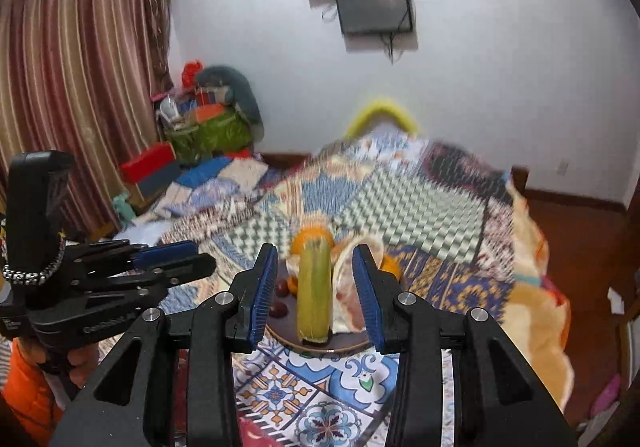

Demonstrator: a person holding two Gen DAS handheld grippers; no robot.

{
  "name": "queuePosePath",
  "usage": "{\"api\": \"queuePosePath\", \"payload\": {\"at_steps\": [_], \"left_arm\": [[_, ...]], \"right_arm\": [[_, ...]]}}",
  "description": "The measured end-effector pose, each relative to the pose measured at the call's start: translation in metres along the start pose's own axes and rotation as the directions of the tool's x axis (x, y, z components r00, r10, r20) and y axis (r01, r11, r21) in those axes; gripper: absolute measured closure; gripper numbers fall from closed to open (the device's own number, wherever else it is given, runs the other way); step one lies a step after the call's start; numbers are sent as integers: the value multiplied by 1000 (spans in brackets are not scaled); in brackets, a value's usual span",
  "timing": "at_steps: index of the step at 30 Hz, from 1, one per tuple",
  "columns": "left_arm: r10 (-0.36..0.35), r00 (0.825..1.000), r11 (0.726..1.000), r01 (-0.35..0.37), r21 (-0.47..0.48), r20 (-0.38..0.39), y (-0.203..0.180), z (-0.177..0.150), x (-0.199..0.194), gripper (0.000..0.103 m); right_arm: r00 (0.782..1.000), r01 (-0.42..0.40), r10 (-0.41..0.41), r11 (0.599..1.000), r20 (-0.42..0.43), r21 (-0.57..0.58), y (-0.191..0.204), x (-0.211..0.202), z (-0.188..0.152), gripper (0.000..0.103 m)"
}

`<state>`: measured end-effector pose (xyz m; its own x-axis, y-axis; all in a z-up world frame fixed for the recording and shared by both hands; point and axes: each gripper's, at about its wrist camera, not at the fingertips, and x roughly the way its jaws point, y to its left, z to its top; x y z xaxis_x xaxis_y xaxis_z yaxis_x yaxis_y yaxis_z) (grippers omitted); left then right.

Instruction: Organize fruits

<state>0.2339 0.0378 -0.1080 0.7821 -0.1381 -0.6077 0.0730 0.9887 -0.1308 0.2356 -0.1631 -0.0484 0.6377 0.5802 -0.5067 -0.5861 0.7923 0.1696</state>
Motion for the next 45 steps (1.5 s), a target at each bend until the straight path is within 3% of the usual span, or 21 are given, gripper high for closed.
{"api": "queuePosePath", "payload": {"at_steps": [4,10,15,18,22,29,38,45], "left_arm": [[-2,995,1000,1,7,104,-10,9,-46,75],[6,970,999,-15,35,245,-28,12,-111,75],[-2,948,999,-10,36,319,-35,8,-151,71],[-1,935,999,-12,33,356,-39,3,-170,60],[18,922,999,-36,38,387,-44,-4,-185,40],[30,913,998,-47,32,407,-48,-9,-197,23],[45,902,998,-61,24,430,-51,-16,-207,7],[54,899,997,-69,21,436,-53,-18,-209,3]], "right_arm": [[996,20,-19,1000,82,-14,12,-39,9,65],[981,48,-41,998,188,-32,32,-87,14,62],[960,79,-69,996,272,-28,45,-119,15,40],[950,83,-75,996,303,-15,47,-131,14,30],[943,87,-83,996,322,0,48,-136,12,20],[928,115,-113,993,356,15,55,-146,3,1],[926,140,-135,990,353,13,60,-149,-5,0],[929,138,-139,990,343,26,59,-151,-8,0]]}}
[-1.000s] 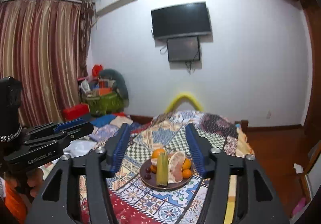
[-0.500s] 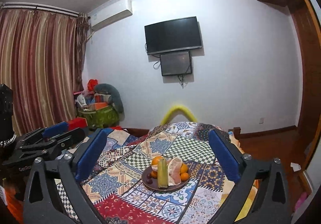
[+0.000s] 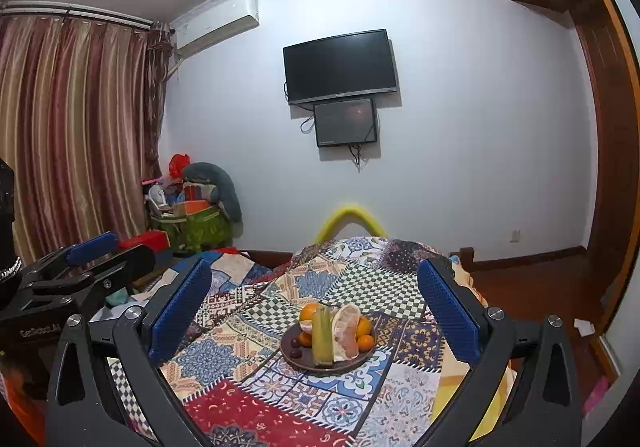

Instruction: Organize fruits

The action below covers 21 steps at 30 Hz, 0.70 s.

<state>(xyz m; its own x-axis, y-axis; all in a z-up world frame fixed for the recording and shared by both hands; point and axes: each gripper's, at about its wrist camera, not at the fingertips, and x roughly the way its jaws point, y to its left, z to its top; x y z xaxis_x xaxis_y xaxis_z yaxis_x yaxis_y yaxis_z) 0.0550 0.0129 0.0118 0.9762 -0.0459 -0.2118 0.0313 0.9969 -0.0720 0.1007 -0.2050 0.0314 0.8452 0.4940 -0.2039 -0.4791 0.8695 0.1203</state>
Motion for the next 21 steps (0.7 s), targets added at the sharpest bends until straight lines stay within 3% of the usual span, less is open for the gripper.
{"api": "queuePosePath", "payload": {"at_steps": [21], "left_arm": [[0,1000,1000,-1,-7,-9,2,-4,4,1]], "right_arm": [[1000,5,-4,1000,-17,12,-1,-2,1,0]]}}
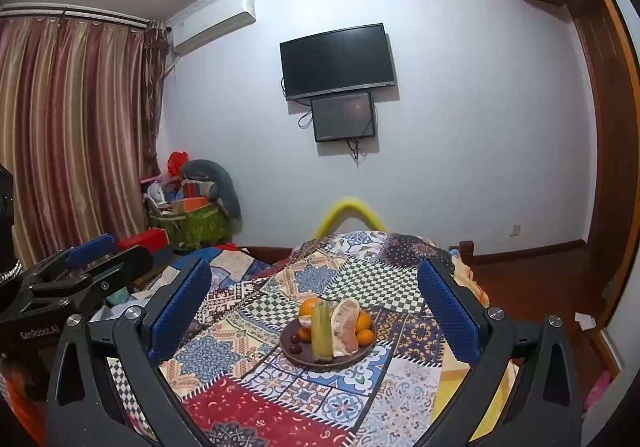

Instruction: Organize fruits

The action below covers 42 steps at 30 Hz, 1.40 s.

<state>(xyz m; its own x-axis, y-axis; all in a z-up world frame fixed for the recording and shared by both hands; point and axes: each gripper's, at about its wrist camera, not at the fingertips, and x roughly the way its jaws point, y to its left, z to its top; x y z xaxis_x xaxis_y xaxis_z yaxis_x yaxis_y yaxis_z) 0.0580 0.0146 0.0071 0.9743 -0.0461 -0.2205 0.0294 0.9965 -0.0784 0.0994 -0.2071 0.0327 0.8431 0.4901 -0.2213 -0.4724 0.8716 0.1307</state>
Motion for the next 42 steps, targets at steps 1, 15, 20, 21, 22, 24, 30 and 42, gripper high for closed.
{"api": "queuePosePath", "payload": {"at_steps": [1,15,20,21,22,24,30,42], "left_arm": [[0,1000,1000,0,1,0,0,0,0,1],[-1,1000,1000,1,3,-5,-1,-1,1,1],[-4,1000,1000,4,3,-7,-1,-3,2,1],[-5,1000,1000,5,2,-7,-1,-3,2,1],[-7,1000,1000,7,2,-8,0,-3,2,1],[-5,1000,1000,5,1,-9,1,-3,2,1],[-4,1000,1000,4,3,-11,1,-2,3,1],[-23,1000,1000,23,8,-14,1,-5,3,1]], "right_arm": [[1000,0,0,1000,0,1,0,0,0,0],[1000,0,0,1000,-8,15,-3,-1,0,0],[1000,0,0,1000,-9,15,-4,-1,0,0],[1000,2,-1,1000,-8,15,-4,-1,0,0],[1000,3,-3,1000,-8,14,-4,-1,0,0],[1000,7,-7,1000,-6,15,-5,-1,0,0],[1000,14,-14,1000,2,20,-5,-3,0,0],[1000,19,-19,1000,23,-3,0,-6,5,0]]}}
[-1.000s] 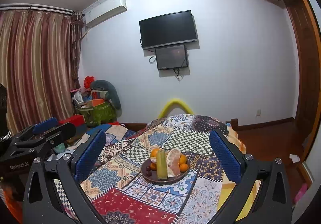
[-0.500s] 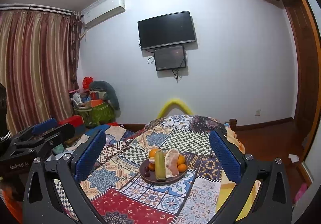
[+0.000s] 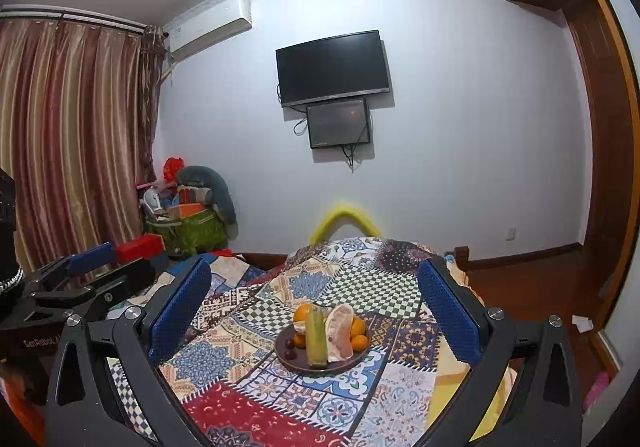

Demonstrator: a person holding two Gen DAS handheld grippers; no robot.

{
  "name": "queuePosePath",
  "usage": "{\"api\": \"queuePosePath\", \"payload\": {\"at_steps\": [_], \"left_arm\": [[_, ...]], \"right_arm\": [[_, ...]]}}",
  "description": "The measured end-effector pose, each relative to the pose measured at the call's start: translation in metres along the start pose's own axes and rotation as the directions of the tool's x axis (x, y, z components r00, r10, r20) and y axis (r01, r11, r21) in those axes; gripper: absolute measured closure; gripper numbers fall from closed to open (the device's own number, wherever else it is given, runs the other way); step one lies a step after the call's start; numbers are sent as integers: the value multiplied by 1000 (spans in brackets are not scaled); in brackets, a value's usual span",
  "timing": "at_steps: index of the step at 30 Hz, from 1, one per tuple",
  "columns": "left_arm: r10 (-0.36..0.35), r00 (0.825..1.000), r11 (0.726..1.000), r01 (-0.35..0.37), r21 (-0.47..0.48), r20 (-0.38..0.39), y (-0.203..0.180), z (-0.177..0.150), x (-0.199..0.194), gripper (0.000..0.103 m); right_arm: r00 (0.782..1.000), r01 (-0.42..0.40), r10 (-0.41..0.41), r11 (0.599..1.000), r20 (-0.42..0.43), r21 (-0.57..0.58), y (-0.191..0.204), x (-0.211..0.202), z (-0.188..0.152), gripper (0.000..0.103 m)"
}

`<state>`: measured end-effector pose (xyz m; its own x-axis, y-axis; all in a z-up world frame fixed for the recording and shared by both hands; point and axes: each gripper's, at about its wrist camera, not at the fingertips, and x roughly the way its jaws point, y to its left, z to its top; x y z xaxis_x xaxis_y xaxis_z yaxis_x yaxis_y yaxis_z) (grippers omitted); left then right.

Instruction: Organize fruits

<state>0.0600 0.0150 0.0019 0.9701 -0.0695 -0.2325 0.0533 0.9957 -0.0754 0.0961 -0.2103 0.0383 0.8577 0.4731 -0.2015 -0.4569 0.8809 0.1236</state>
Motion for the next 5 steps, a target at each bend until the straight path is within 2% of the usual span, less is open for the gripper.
{"api": "queuePosePath", "payload": {"at_steps": [5], "left_arm": [[-3,1000,1000,3,0,-7,0,-1,0,1]], "right_arm": [[1000,-1,1,1000,-11,-12,3,3,-1,0]]}}
